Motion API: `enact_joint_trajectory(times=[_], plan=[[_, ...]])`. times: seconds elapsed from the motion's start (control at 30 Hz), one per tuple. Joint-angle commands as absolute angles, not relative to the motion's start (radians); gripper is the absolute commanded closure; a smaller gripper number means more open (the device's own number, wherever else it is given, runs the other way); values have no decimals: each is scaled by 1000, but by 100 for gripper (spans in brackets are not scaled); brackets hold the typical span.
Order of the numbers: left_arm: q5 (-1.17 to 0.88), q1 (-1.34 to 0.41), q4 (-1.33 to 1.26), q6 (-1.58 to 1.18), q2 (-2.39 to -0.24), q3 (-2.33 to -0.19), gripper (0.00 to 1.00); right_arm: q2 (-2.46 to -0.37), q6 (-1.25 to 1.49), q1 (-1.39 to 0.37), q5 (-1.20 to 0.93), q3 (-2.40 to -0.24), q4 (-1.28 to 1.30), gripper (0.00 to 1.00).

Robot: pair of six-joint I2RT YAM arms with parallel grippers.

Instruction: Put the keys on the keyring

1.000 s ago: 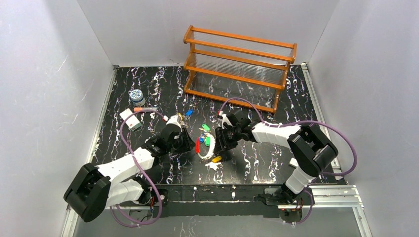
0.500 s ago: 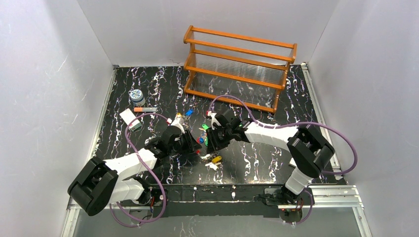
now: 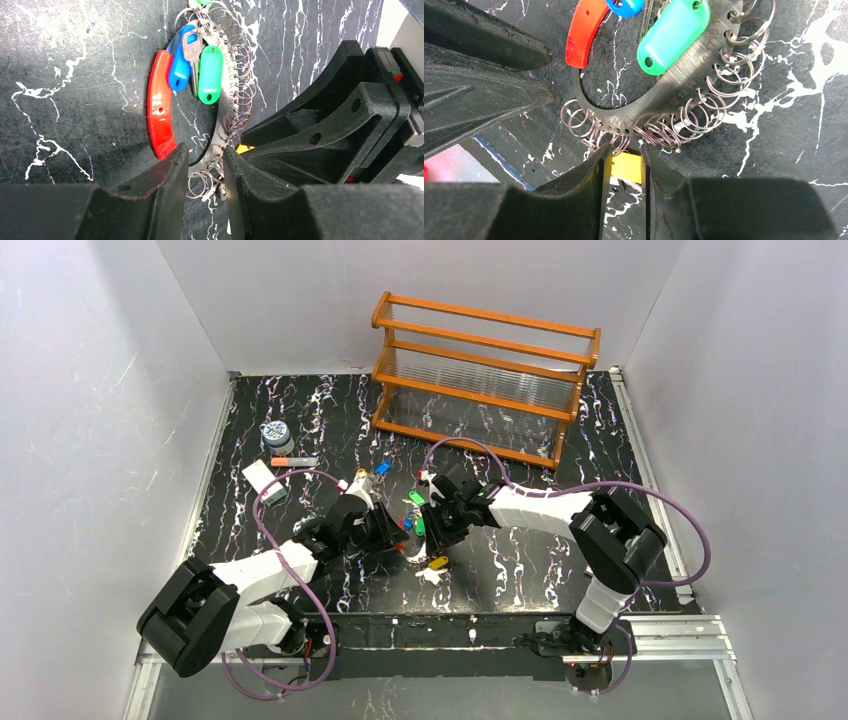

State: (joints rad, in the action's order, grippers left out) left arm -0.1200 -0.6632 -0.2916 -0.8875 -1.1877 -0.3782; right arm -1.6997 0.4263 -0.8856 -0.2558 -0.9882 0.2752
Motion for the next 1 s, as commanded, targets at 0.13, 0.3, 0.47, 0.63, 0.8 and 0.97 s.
enact_joint_trajectory(times=[0.13,0.3,0.47,0.63,0.8,0.97], plan=[[-108,-664,-290,-903,-1182,-368,69,-1697,426,-892,-291,-1023,260,63],[-110,-663,-294,-900,-1184,-370,69,-1712,421,-897,-285,-1026,264,60],[-110,-664,-291,-900,-1184,-374,69,-1718,420,-901,-293,-1027,260,56],[-111,-663,-293,-900,-1188,-371,69,-1721,419,-907,-282,-1037,266,53],[-112,-663,-293,-901,-1185,-370,69,-1733,408,-907,-260,-1046,281,72],[-109,-664,-288,-900,-1184,-371,69,-1728,399,-906,-230,-1056,310,76]])
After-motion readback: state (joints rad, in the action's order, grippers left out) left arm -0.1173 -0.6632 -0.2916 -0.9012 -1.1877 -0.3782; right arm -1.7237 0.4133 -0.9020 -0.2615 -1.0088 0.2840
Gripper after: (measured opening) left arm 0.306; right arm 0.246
